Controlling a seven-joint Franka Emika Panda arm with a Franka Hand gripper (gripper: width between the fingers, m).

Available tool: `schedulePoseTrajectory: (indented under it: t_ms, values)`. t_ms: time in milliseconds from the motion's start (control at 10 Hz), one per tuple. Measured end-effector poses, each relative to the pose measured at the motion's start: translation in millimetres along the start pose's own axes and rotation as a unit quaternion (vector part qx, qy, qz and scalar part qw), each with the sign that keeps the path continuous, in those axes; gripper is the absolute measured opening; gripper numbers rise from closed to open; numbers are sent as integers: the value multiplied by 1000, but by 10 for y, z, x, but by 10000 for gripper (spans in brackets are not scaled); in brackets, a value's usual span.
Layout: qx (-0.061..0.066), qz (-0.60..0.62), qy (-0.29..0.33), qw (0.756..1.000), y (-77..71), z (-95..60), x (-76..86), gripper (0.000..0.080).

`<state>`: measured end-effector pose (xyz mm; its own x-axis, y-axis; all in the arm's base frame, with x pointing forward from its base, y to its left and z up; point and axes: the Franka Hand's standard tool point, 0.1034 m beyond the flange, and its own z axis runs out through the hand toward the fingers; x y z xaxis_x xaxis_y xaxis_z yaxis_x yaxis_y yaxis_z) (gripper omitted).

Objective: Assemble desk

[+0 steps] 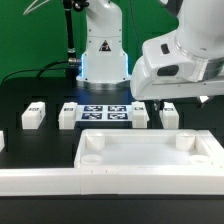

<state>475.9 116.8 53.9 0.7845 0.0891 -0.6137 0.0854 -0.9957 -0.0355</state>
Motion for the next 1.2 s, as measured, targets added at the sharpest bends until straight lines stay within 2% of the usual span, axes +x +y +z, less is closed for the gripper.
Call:
schedulePoseTrajectory:
  t_ms: [200, 300, 400, 700, 900, 1200]
  values:
    - [1, 0, -59, 998, 5, 52, -23, 648]
    - [6, 4, -88, 996, 7, 130, -21, 648]
    - [12, 5, -87, 996, -1, 134, 8, 648]
    - [11, 6, -89, 996, -14, 163, 1, 648]
    - [8, 7, -115, 993, -31, 385, -50, 648]
    - [2, 1, -128, 992, -89, 608, -125, 648]
